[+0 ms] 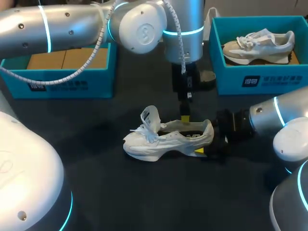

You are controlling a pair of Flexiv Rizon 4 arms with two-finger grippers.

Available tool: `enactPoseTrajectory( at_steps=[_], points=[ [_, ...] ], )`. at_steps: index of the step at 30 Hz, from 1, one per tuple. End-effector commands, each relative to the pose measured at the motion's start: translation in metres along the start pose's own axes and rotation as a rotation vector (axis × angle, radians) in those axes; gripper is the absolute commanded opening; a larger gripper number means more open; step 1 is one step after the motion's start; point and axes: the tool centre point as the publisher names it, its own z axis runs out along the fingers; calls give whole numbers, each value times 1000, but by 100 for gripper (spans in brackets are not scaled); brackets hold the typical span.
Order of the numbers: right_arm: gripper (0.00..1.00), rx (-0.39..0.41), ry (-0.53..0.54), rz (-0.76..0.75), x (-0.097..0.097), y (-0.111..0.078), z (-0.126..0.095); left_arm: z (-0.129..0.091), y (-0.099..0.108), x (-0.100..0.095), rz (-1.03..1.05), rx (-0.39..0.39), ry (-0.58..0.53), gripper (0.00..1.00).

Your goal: Take the shoe out of the shoebox, open the shoe tongue, remove and reinsert the insole, then place the shoe into the shoebox

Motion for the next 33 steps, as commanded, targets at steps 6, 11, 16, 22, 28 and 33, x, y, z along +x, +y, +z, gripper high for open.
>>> enactPoseTrajectory(
  at_steps=[6,11,16,22,28,33],
  points=[
    [0,6,-1,1,-2,-3,4,26,7,-5,48,73,26,0],
    [0,6,-1,1,-2,-3,4,40,6,-6,70,50,11,0],
    [0,6,-1,1,-2,-3,4,49,2,-7,88,33,10,0],
    [0,6,-1,1,-2,-3,4,59,0,-8,101,22,10,0],
    [0,6,-1,1,-2,-3,4,71,2,-8,132,12,11,0],
    [0,6,-1,1,-2,-3,4,82,5,-3,160,-3,19,0]
  ],
)
